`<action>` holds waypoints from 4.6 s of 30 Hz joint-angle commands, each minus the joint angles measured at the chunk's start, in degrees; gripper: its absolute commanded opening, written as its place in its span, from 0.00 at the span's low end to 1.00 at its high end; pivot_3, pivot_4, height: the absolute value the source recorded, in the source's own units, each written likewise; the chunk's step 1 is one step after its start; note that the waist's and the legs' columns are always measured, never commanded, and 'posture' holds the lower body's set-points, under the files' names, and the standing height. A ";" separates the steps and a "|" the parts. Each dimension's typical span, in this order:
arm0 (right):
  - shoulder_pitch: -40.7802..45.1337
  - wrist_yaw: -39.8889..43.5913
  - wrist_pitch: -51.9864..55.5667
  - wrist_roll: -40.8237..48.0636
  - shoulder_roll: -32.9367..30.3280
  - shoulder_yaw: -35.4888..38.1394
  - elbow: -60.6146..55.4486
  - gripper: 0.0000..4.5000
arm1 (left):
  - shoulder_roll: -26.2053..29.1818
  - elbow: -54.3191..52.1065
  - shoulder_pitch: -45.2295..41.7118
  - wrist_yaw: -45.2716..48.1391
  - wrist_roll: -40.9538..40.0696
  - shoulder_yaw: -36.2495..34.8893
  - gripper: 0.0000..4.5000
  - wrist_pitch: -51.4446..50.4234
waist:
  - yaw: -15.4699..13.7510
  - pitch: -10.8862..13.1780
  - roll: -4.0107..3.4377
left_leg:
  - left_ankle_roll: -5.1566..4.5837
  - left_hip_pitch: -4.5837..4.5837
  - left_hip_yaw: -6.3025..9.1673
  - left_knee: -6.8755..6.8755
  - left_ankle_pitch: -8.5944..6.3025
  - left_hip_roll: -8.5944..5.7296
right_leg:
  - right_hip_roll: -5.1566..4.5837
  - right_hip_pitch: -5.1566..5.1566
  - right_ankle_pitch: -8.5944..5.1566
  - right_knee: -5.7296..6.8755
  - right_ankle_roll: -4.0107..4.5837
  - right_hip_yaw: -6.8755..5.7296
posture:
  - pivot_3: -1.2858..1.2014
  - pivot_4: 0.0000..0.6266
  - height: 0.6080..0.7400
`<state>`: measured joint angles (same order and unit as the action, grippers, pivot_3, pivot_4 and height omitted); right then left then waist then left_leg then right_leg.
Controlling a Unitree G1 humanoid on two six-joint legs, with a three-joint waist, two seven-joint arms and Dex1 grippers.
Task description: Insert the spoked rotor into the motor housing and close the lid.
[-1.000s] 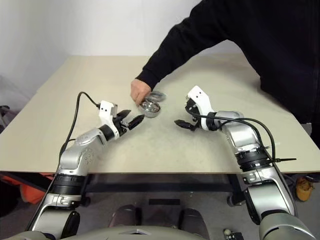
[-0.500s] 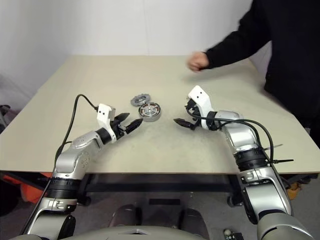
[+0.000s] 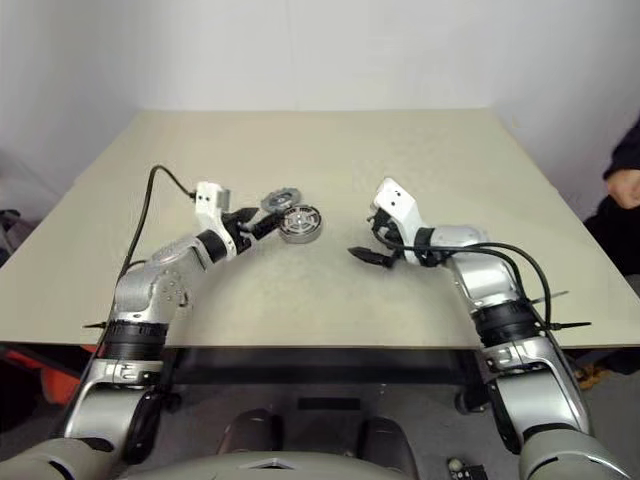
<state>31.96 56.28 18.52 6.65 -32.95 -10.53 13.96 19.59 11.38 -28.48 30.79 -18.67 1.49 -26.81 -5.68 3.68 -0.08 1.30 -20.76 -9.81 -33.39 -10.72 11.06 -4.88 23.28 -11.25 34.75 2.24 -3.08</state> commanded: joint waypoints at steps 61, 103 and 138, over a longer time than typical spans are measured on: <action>-12.31 -17.62 4.76 0.87 0.53 8.13 -21.37 0.96 | -3.25 65.92 -40.65 15.76 50.83 26.20 0.96 53.35 | -3.03 0.02 0.04 | -0.08 -0.15 0.04 -0.27 -0.04 -0.17 | -0.30 -0.01 0.07 0.12 -0.07 -0.06 | 0.52 0.00 1.00; -20.24 -25.78 9.19 1.27 4.35 10.43 -32.74 0.97 | -4.74 67.02 -47.61 16.60 56.43 30.08 0.84 57.05 | -3.11 0.03 0.05 | -0.07 -0.17 0.50 -0.24 -0.04 -0.19 | -0.32 -0.02 0.06 0.06 -0.09 -0.07 | 0.52 0.00 1.00; -23.13 -29.37 10.98 2.03 5.60 11.44 -36.96 0.97 | -6.51 67.20 -44.77 20.53 55.82 29.29 0.71 57.70 | -3.09 0.03 0.06 | -0.07 -0.16 0.53 -0.18 -0.05 -0.20 | -0.32 -0.02 0.06 0.01 -0.11 -0.08 | 0.52 0.00 1.00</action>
<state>8.29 27.33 29.50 8.01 -27.42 -0.56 -20.19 12.85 78.79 -72.88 50.93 38.10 31.68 30.27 -8.78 3.71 -0.02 1.22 -20.92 -9.28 -33.57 -10.76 10.85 -5.20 23.26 -11.19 34.77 2.13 -3.16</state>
